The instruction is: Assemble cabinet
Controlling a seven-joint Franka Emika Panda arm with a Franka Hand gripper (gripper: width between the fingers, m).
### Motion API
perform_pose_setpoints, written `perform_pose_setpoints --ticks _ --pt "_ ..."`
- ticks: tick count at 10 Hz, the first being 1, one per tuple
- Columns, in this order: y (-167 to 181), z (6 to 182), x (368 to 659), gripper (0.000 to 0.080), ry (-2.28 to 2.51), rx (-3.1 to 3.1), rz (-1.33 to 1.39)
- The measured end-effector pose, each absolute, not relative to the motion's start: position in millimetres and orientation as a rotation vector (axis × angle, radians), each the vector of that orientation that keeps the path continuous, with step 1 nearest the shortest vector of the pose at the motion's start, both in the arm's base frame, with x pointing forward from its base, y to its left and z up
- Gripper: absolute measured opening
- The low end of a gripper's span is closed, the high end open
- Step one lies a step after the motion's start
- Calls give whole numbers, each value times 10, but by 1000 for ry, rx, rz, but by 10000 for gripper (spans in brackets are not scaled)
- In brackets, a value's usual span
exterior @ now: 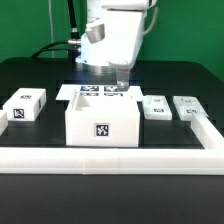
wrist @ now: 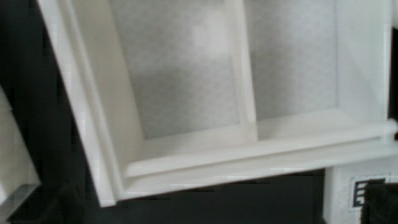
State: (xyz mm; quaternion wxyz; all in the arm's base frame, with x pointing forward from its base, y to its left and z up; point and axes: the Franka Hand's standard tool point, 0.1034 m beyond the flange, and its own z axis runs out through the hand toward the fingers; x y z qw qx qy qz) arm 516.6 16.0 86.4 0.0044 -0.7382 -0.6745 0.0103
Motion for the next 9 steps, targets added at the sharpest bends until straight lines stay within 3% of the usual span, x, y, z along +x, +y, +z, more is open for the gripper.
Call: perform_pose_setpoints --ticks 6,9 --pt "133 838 5114 798 -2135 -2285 65" --pt "115 759 4863 798 -2154 -2249 84"
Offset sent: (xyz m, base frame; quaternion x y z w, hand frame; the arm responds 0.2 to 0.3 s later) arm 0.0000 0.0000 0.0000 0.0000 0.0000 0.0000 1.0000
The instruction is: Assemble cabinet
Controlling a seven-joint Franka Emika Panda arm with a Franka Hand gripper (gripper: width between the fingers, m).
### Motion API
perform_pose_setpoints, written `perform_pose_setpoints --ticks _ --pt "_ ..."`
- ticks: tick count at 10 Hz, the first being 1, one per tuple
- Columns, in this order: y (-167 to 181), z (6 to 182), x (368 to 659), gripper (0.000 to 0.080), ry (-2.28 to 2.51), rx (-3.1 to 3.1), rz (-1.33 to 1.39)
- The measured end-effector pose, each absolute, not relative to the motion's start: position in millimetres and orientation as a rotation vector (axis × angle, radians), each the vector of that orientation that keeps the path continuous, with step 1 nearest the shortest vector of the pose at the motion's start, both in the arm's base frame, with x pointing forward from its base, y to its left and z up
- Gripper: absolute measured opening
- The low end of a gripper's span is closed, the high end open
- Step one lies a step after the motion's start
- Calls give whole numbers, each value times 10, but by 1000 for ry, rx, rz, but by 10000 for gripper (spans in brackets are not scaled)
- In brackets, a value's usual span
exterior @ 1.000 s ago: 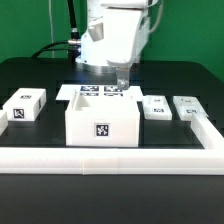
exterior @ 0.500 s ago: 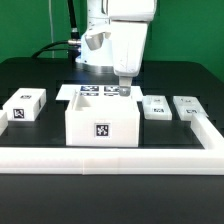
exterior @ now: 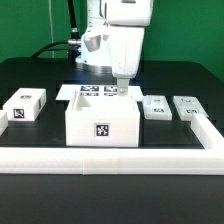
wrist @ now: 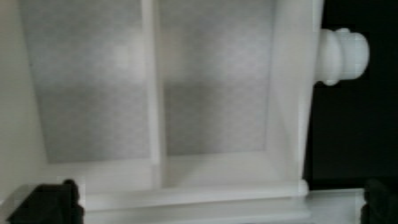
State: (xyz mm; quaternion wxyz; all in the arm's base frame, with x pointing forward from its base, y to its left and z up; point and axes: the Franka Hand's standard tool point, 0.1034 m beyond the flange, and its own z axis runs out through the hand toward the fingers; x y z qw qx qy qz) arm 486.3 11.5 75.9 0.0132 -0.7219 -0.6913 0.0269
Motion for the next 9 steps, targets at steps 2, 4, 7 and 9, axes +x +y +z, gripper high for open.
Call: perform_pose_setpoints --ticks 2,4,7,9 --pt "98 690 4688 798 -2138 -2253 92" --pt "97 689 4694 798 -2139 -2252 92" --pt "93 615 4560 798 -2142 -2239 98" --pt "39 545 4455 798 -2128 -2231 118"
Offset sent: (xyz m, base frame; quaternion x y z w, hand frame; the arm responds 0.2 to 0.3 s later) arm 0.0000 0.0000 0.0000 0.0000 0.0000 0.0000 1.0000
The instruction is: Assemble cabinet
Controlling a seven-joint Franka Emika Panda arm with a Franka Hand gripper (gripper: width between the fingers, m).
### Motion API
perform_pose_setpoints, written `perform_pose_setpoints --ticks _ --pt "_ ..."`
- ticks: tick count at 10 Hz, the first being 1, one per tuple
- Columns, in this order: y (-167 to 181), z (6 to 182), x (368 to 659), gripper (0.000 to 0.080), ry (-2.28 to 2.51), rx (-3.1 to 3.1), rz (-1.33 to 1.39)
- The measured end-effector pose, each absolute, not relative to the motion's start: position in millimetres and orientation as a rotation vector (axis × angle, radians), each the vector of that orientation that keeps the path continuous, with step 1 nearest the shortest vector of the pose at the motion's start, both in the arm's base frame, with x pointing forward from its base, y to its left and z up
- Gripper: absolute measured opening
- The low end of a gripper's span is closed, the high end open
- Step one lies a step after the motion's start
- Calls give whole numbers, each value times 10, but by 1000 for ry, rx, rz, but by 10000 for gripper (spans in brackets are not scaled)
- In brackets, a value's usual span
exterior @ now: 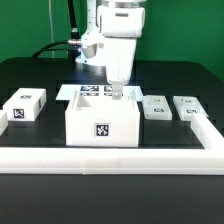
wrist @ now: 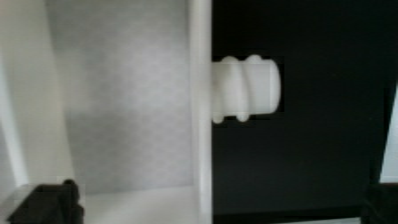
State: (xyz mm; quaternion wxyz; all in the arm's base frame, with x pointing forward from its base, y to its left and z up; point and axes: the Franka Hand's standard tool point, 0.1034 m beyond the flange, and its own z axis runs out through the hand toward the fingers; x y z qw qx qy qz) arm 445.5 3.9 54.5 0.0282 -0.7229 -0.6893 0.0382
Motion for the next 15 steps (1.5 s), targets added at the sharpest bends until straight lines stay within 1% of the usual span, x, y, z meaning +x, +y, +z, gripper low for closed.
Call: perform_pose_setpoints --ticks 2,5,8,9,10,11,12,13,14,15 --pt "18 417 4409 798 -2110 -2230 124" --pt "20 271 4396 798 -2093 -2223 138" --pt "11 282 4421 798 -2077 -2238 141" --pt "11 275 4413 710 -2076 -2237 143" --pt "10 274 4412 541 -2076 -2237 143" --pt "10 274 4412 541 -2076 -2237 143" --pt "10 274 4412 339 -2076 -2237 143" --pt "10 274 4412 203 -2076 -2237 143" --pt "10 274 4412 203 -2076 -2237 143" --pt "11 277 4417 47 -2077 -2238 140"
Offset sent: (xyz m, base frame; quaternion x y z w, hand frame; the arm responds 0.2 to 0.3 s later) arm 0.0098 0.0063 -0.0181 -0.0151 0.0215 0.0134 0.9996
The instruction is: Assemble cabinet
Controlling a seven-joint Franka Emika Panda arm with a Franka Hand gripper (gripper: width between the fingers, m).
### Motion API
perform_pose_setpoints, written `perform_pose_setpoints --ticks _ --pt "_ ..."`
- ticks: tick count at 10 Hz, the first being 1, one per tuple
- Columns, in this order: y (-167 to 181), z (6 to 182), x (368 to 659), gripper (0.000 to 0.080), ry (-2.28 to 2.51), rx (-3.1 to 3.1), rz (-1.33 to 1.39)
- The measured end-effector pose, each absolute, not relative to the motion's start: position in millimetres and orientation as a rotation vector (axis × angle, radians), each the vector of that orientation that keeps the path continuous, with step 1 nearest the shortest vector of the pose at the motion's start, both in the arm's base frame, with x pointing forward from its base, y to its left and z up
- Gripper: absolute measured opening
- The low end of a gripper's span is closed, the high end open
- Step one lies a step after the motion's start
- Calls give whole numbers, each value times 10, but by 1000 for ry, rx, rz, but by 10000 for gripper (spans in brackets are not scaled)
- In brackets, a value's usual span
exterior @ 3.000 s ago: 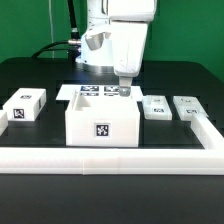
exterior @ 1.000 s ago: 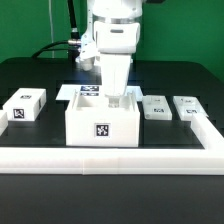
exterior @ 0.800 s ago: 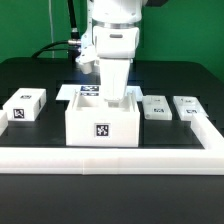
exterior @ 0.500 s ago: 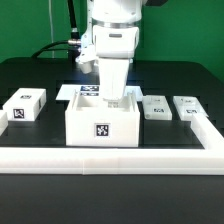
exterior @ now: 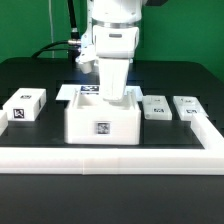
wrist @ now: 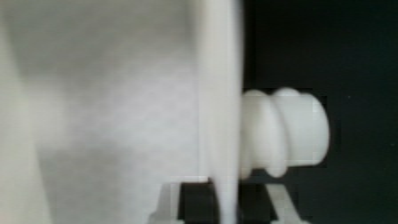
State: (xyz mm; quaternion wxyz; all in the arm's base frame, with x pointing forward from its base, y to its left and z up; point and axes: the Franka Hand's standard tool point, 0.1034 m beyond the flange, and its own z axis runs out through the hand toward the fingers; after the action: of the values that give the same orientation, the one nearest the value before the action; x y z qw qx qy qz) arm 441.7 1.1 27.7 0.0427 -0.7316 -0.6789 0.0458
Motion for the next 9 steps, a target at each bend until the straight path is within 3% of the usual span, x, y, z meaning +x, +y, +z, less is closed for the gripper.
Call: perform_pose_setpoints --ticks 7,9 --pt "5 282 4442 42 -2085 -2233 137" --pt "-15 285 4605 42 -2104 -2229 118"
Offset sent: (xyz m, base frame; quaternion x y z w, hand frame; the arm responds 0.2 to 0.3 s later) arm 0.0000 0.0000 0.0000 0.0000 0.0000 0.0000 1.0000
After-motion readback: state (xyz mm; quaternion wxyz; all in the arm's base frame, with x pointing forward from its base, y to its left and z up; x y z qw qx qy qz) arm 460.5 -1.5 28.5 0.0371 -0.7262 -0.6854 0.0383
